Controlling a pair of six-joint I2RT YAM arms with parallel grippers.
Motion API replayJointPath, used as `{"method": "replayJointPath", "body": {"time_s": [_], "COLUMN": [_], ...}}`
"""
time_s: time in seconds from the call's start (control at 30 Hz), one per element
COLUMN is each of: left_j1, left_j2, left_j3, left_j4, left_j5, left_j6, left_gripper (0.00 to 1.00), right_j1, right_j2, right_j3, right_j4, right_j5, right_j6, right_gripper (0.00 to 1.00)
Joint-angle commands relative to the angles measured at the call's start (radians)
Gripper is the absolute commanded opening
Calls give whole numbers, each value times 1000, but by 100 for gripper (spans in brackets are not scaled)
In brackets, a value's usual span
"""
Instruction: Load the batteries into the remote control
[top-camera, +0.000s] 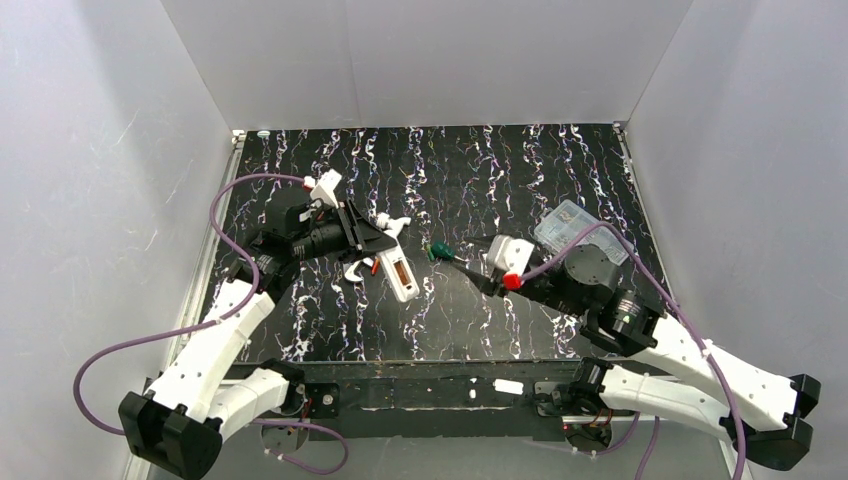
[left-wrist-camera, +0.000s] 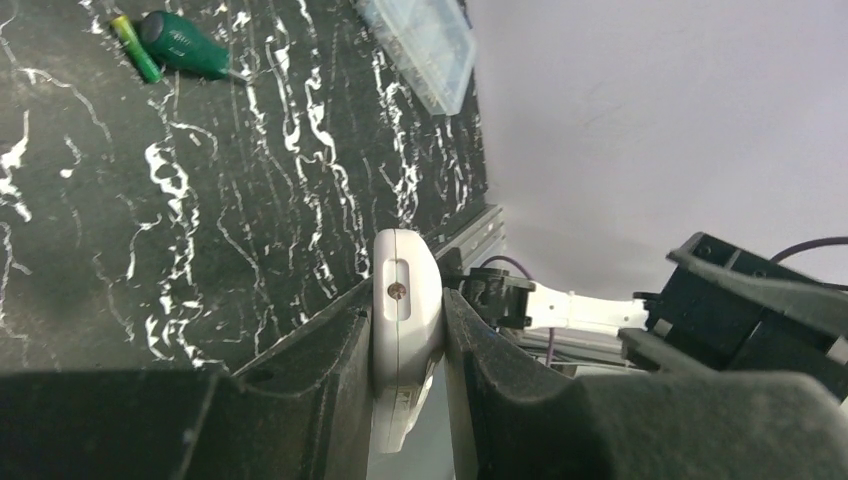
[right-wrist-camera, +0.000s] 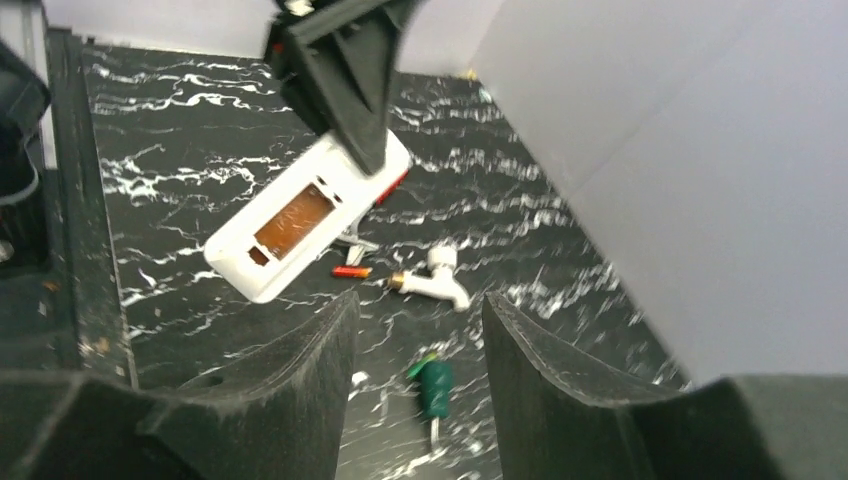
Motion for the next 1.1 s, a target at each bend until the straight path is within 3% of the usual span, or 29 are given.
{"method": "replayJointPath", "body": {"time_s": [0.0, 0.17, 0.27, 0.37, 0.53, 0.83, 1.07], "left_j1": [-3, -3, -3, -3, -3, -3, -3], "left_j2": [-48, -66, -63, -59, -51, -67, -96], "left_j3": [34, 18, 13, 13, 15, -7, -13], "left_j4": [-85, -113, -111, -106, -101, -96, -126], "left_j5": [2, -8, -3, -1, 13, 34, 58], "left_j6": [82, 102, 100, 95, 90, 69, 73], "left_gripper": [0, 0, 0, 0, 0, 0, 0], "right_j1": [-1, -1, -1, -1, 2, 40, 100], "right_j2": [-45, -3, 72, 134, 122, 31, 172], "right_j3": [-26, 91, 153, 157, 41, -193, -226], "right_j4": [-37, -509, -789, -956, -1000, -907, -842], "right_j5": [272, 399, 315, 192, 36, -14, 7], "right_j6": [436, 818, 968, 1114, 1295, 1626, 1750], "right_gripper": [57, 50, 47, 42, 35, 27, 29]}}
